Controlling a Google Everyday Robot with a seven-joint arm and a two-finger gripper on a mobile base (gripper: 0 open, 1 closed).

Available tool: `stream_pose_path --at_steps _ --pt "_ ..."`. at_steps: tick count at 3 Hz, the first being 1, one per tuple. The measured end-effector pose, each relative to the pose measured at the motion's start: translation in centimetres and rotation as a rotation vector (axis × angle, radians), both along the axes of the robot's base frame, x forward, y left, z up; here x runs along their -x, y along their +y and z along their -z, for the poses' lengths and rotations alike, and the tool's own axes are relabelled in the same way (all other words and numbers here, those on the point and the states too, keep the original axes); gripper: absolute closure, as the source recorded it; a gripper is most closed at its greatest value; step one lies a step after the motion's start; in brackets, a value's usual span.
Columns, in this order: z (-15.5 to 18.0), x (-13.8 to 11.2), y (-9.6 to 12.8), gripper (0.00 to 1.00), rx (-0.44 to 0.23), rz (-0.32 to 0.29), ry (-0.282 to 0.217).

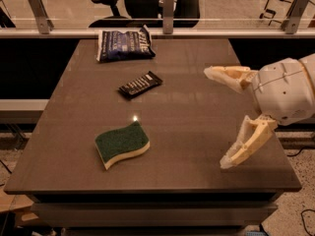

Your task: Move sponge near rxbar chocolate

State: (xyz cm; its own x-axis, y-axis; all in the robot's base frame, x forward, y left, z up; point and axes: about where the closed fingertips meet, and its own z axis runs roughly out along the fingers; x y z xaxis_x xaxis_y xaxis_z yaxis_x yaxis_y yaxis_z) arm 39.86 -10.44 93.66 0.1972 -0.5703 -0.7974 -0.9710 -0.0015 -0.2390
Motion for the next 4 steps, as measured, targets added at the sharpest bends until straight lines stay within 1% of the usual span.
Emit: stream_pose_path --at_steps 1,2,3,4 --pt "1.0 -1.0 1.2 0.00 -0.014 0.007 -0.001" --pt "1.6 -2.0 2.5 0.00 -0.054 -0.008 -0.009" --pt "2.5 -3.0 3.9 0.00 -0.096 -0.033 -0.001" --pt "2.7 -3.0 4.1 0.00 -0.095 -0.034 0.005"
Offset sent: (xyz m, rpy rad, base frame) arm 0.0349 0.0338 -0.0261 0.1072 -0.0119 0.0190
